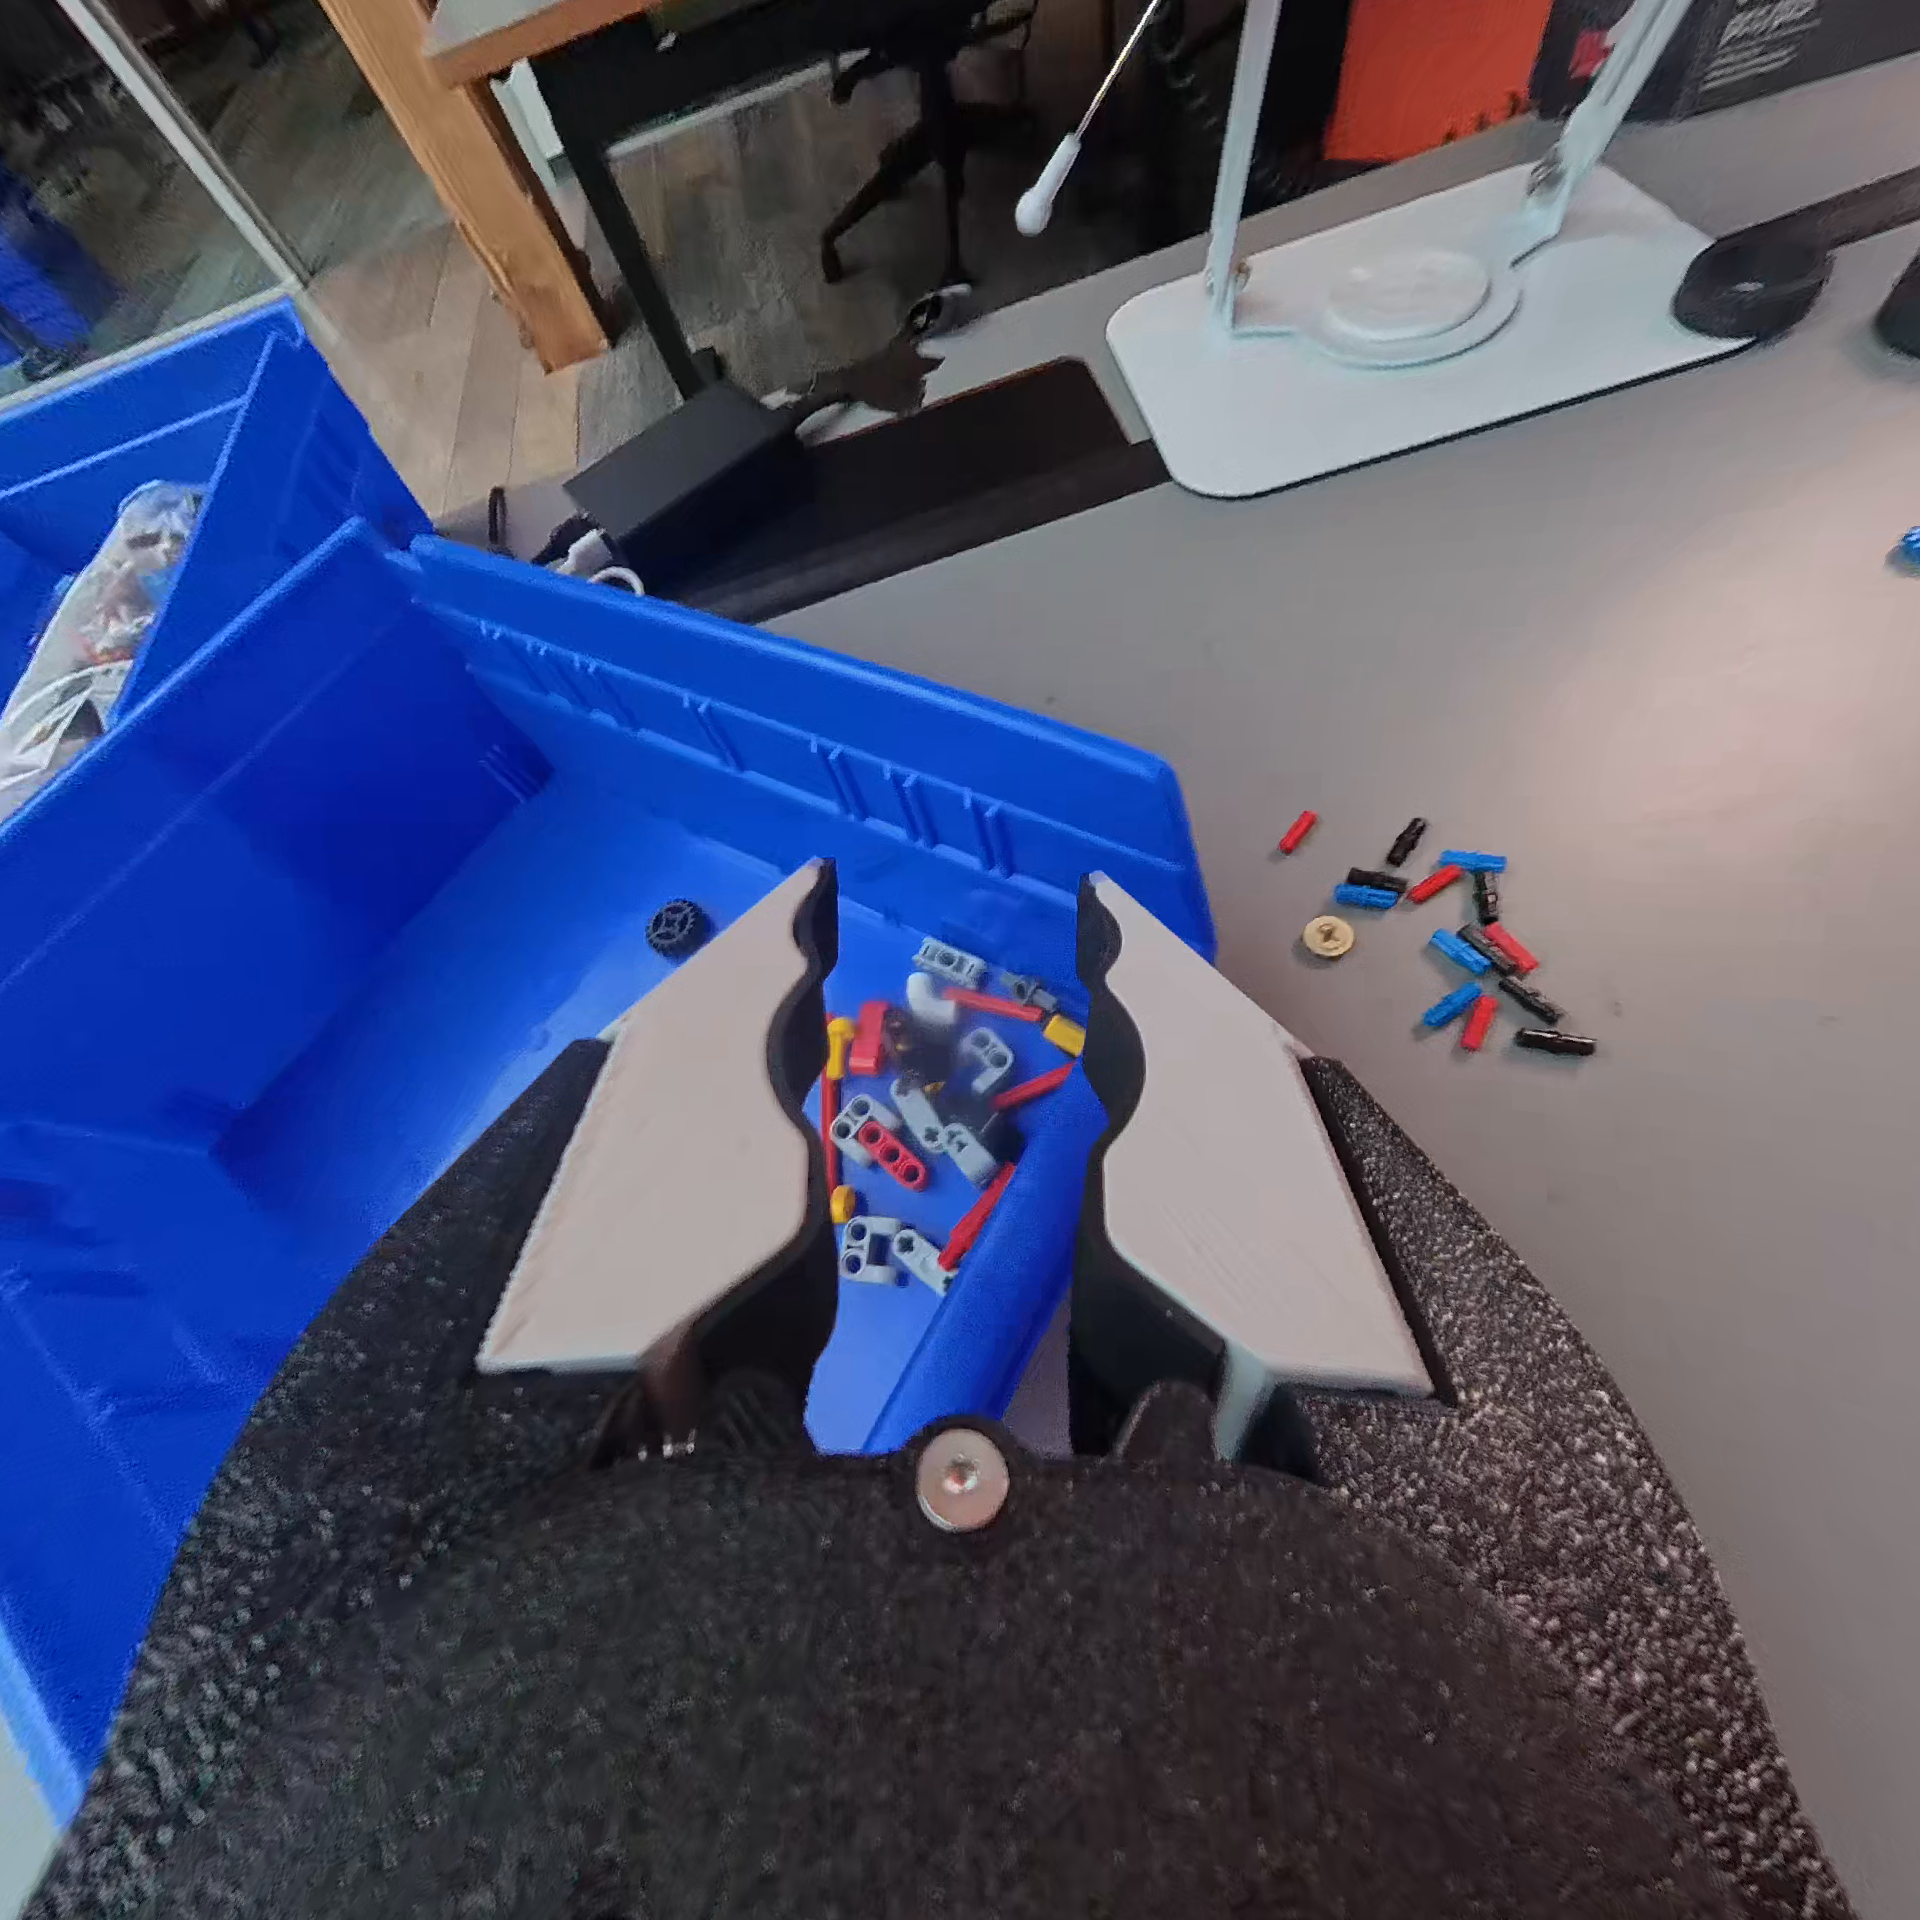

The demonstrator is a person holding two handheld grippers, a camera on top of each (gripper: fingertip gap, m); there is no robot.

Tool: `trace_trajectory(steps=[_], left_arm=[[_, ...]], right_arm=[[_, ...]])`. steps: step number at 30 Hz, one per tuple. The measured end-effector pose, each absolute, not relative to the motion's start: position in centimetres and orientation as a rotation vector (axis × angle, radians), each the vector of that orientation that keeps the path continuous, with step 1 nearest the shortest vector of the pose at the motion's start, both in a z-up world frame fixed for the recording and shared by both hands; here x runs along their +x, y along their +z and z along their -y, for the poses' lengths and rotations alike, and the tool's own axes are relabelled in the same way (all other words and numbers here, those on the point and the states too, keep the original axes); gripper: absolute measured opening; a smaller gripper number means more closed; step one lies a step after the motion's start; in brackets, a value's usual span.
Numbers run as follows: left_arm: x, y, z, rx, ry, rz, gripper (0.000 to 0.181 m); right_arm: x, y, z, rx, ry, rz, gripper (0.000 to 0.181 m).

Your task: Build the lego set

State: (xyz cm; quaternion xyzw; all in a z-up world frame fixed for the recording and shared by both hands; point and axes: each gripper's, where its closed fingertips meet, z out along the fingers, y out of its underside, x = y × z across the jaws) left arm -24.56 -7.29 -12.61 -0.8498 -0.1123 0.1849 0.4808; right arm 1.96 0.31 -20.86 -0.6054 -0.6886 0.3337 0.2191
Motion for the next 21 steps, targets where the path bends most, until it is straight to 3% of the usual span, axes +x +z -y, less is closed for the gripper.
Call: trace_trajectory(steps=[4,10,13,17,18,21], left_arm=[[-18.7,-10.6,5.3,-1.945,0.169,0.13,0.042],[-5.3,-13.2,4.6,-1.991,-0.695,-0.107,0.05],[-1.3,-15.4,5.5,-2.077,-0.905,-0.225,0.054],[3.0,-16.1,7.6,-2.103,-1.119,-0.428,0.027],[3.6,-15.9,7.6,-2.085,-1.14,-0.431,0.009],[3.8,-14.5,6.7,-2.006,-1.166,-0.369,0.003]], right_arm=[[1.6,-21.4,0.7,-1.657,0.894,2.002,0.009],[0.4,-17.5,2.0,-1.342,0.996,1.934,0.004],[0.5,-14.1,2.9,-1.14,1.074,1.871,0.004],[0.8,-11.2,2.8,-1.048,1.095,1.782,0.004],[0.9,-10.8,2.8,-1.029,1.089,1.771,0.004],[1.0,-9.0,2.4,-1.006,1.111,1.673,0.005]])
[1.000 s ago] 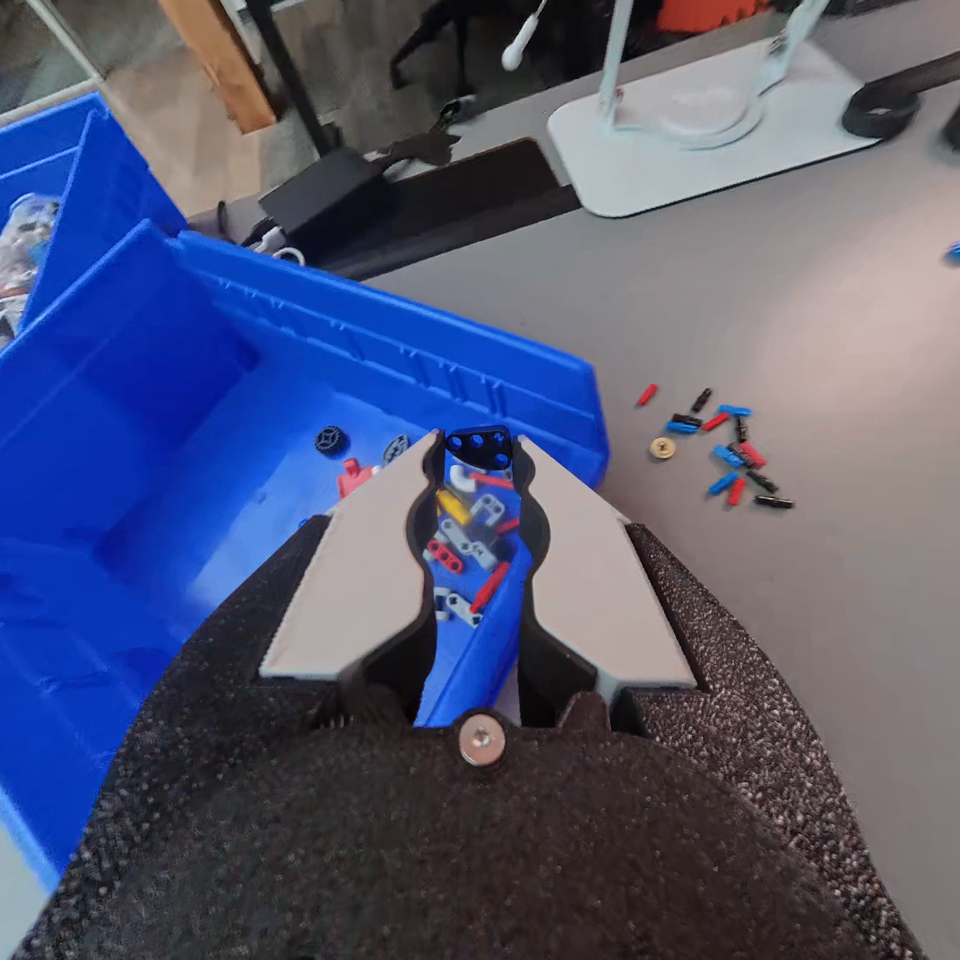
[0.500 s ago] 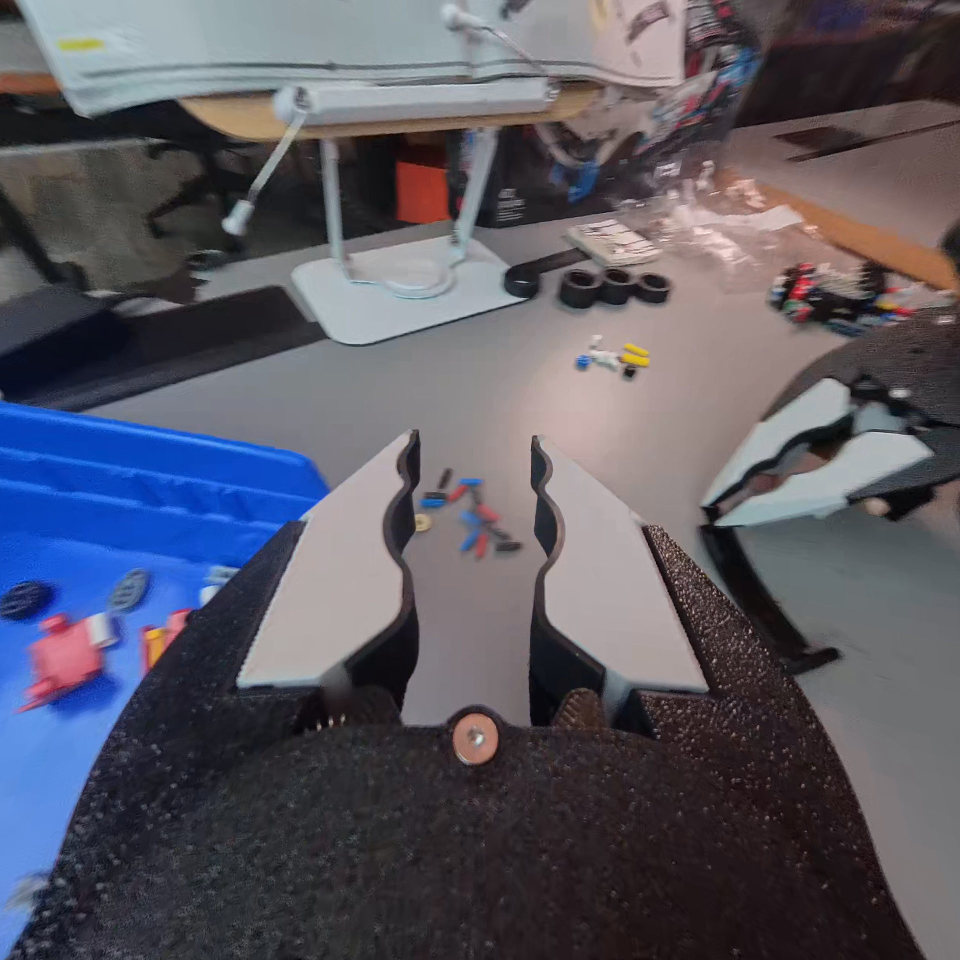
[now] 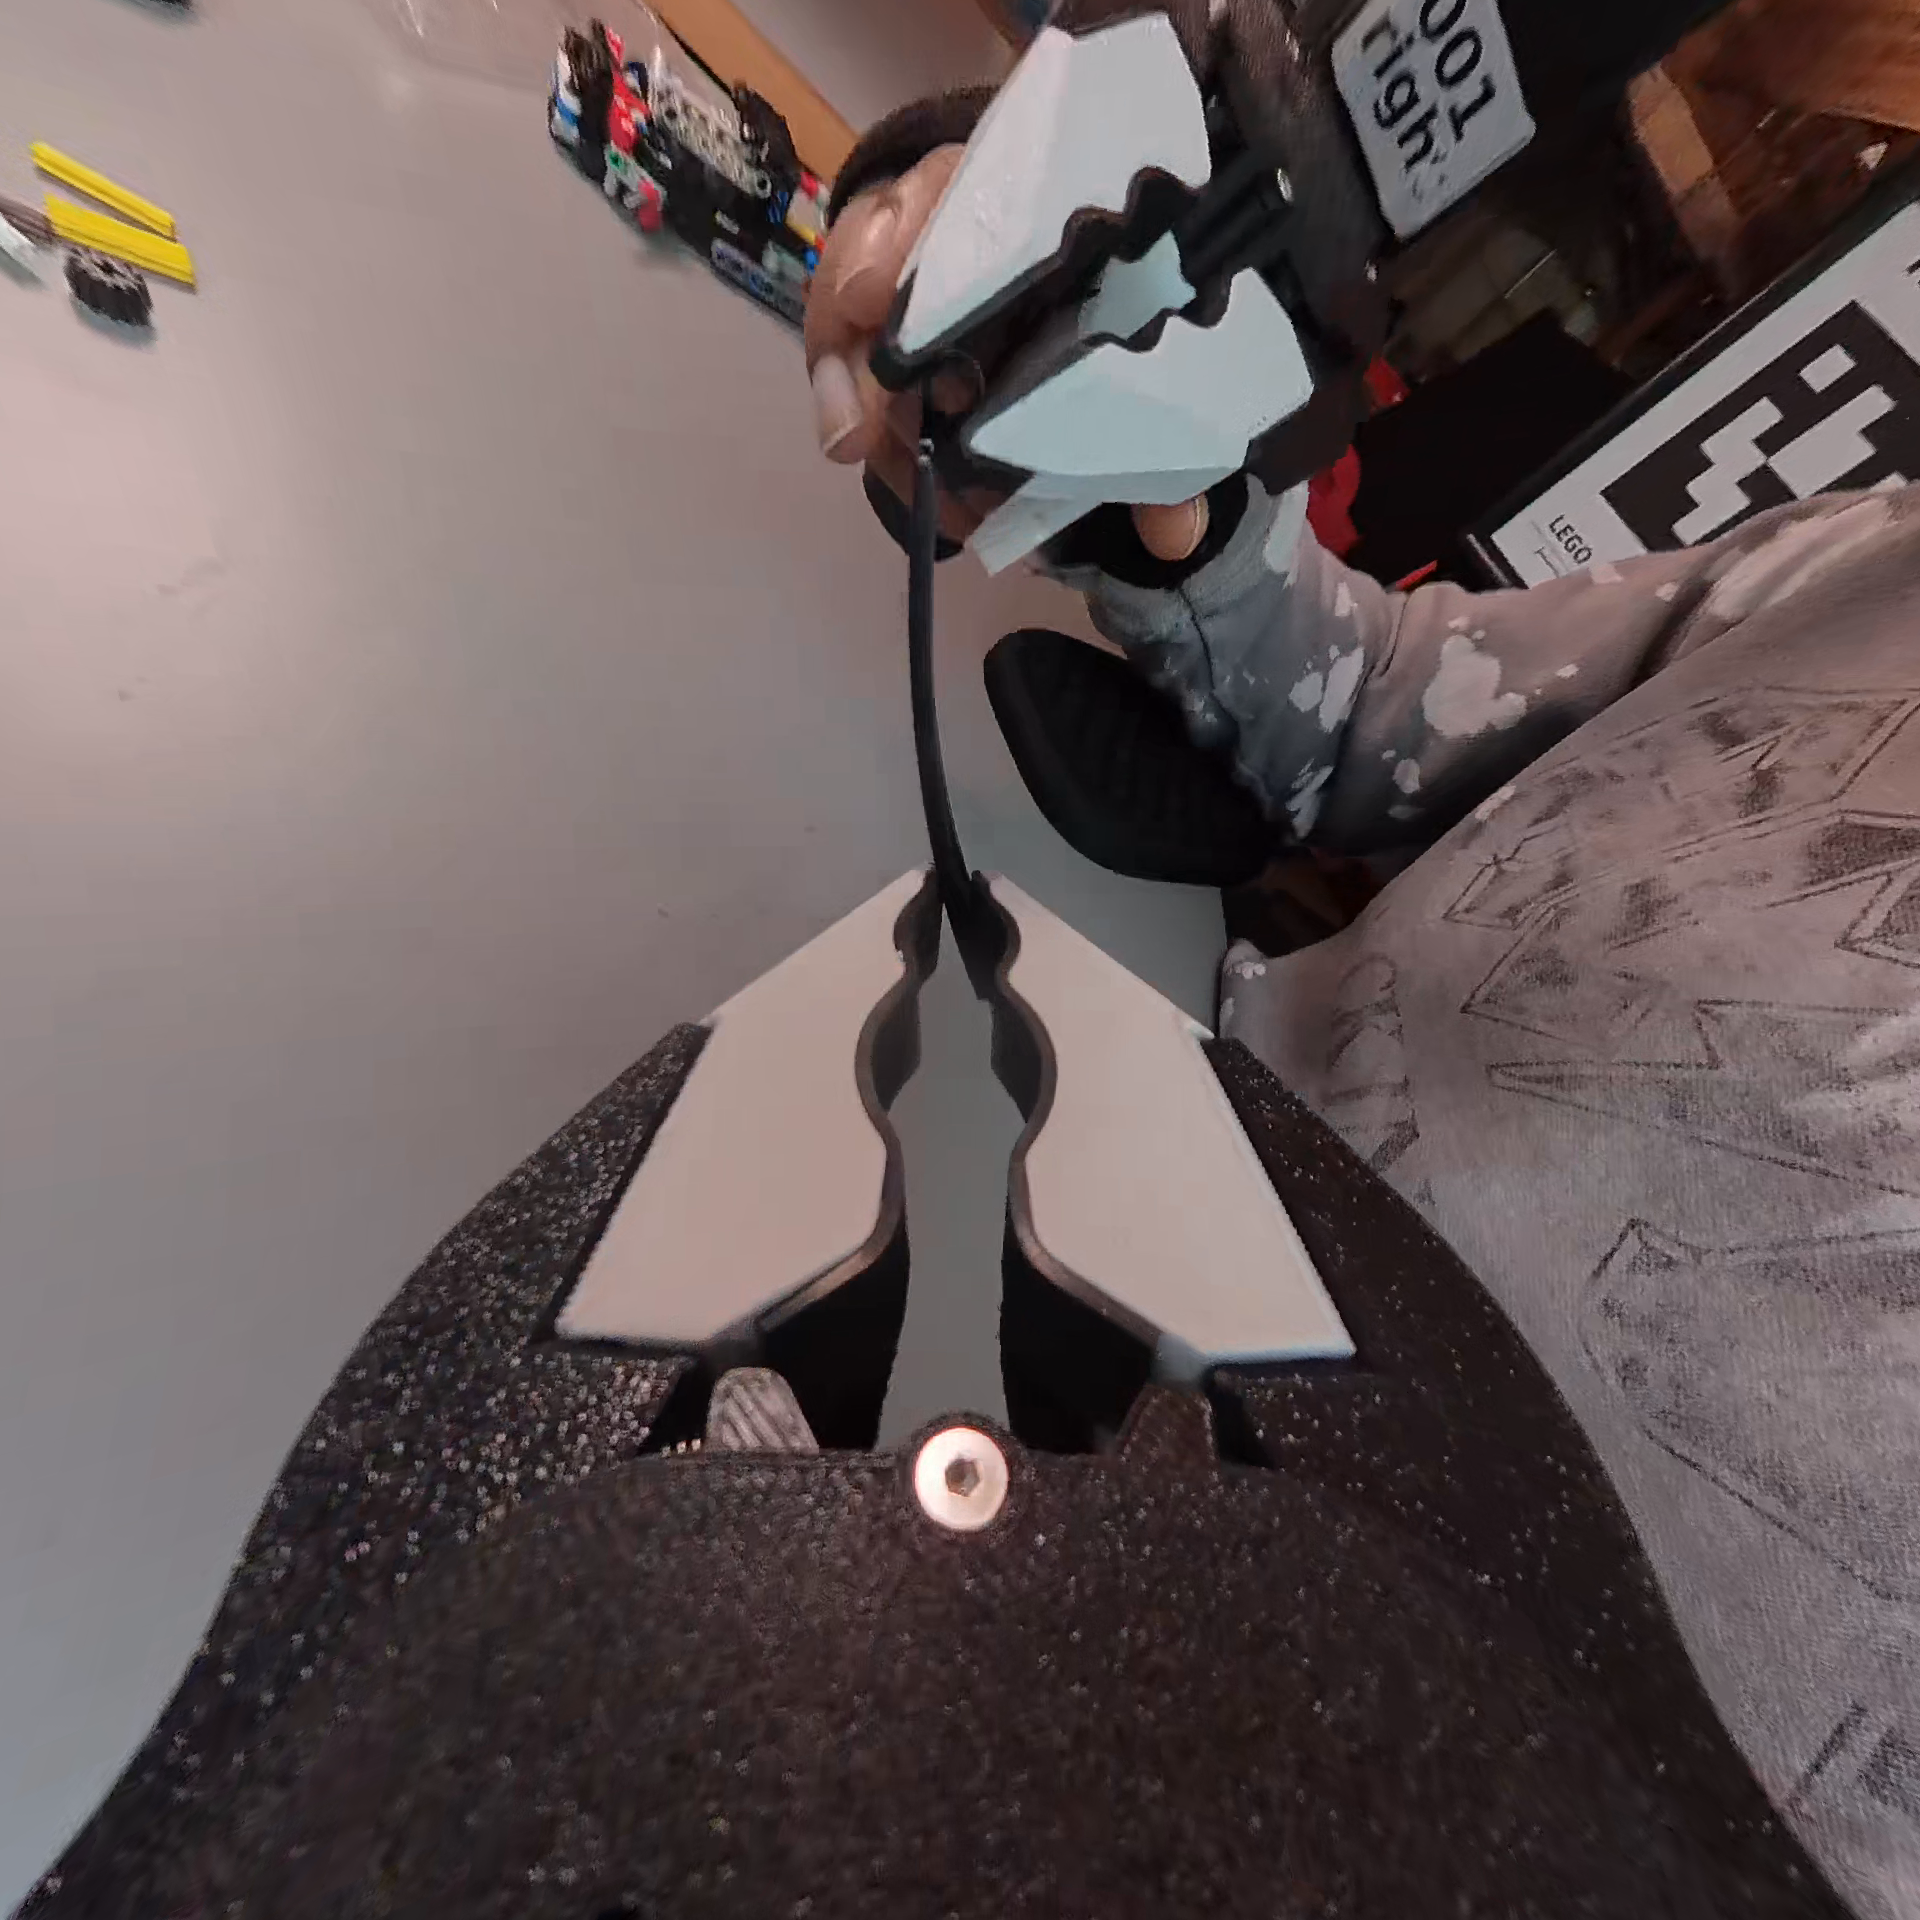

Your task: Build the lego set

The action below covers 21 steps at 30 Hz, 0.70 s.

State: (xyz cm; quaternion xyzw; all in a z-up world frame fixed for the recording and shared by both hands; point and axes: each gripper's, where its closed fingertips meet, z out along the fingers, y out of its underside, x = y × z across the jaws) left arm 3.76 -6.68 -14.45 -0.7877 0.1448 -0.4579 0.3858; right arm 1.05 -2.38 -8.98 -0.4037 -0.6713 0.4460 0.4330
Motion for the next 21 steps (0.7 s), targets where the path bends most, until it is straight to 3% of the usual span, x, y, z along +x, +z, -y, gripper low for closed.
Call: trace_trajectory(steps=[5,10,14,19,21], left_arm=[[2.6,-11.6,5.5,-1.828,-1.136,-0.285,0.0],[2.1,-8.9,5.4,-1.672,-1.118,-0.26,0.0],[2.3,-8.7,5.3,-1.656,-1.09,-0.27,0.0],[2.4,-8.7,5.6,-1.658,-1.089,-0.285,0.002],[2.9,-9.1,6.3,-1.683,-1.12,-0.341,0.019]], right_arm=[[1.7,-6.9,1.4,-1.125,1.304,1.52,0.03],[2.9,-9.6,4.4,-1.212,1.533,1.647,0.025],[2.6,-10.6,6.6,-1.161,1.531,1.71,0.005],[2.7,-10.4,6.7,-1.088,1.484,1.725,0.004],[2.7,-10.6,6.5,-1.058,1.43,1.733,0.004]])
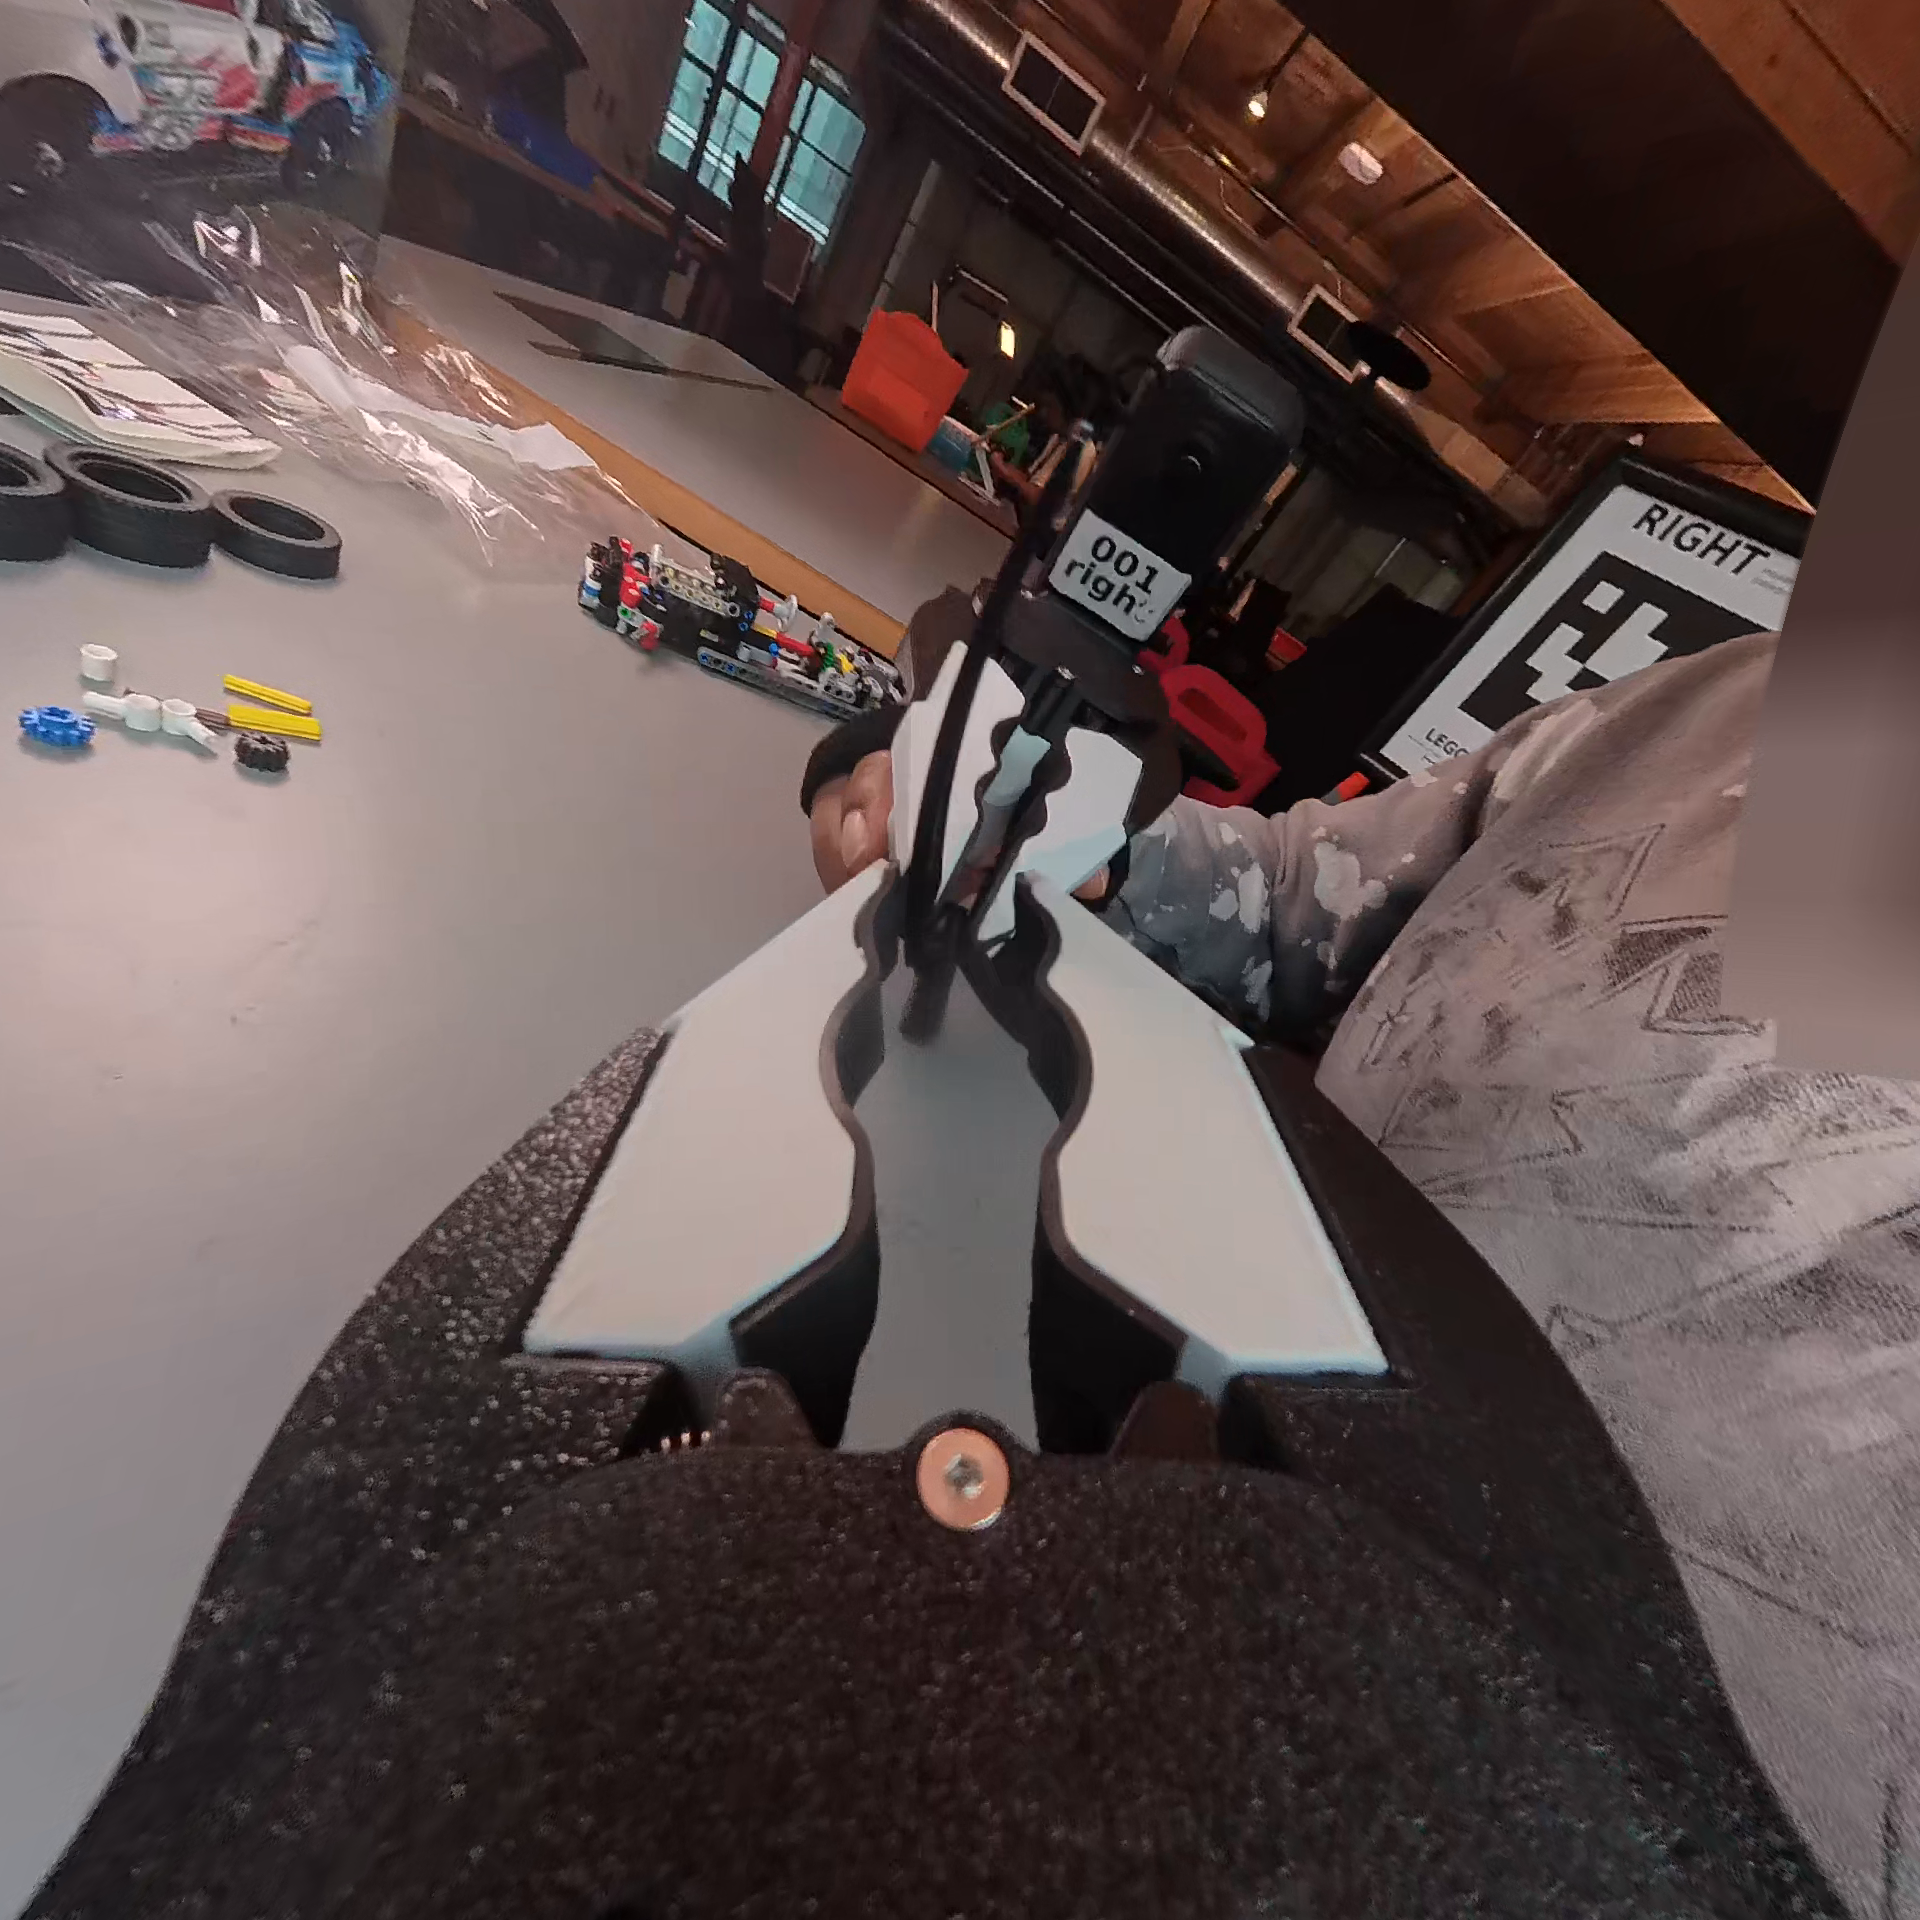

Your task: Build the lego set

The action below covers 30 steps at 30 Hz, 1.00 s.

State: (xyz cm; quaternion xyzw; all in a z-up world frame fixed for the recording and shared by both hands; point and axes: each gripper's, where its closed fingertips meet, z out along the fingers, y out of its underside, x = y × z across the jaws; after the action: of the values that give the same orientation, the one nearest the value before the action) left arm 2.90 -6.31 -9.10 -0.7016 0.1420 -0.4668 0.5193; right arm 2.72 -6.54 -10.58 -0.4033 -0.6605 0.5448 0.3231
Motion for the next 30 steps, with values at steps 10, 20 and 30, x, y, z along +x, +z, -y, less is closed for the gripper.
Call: trace_trajectory(steps=[10,20,30], left_arm=[[4.1,-10.2,7.7,-1.738,-1.044,-0.555,0.005],[1.5,-7.7,8.5,-1.596,-1.022,-0.523,0.005],[2.4,-9.3,7.1,-1.672,-1.018,-0.485,0.005]], right_arm=[[3.6,-10.0,7.6,-0.86,1.307,1.813,0.003],[5.5,-8.6,4.6,-0.835,1.224,1.75,0.003],[4.7,-9.9,5.0,-0.871,1.225,1.742,0.004]])
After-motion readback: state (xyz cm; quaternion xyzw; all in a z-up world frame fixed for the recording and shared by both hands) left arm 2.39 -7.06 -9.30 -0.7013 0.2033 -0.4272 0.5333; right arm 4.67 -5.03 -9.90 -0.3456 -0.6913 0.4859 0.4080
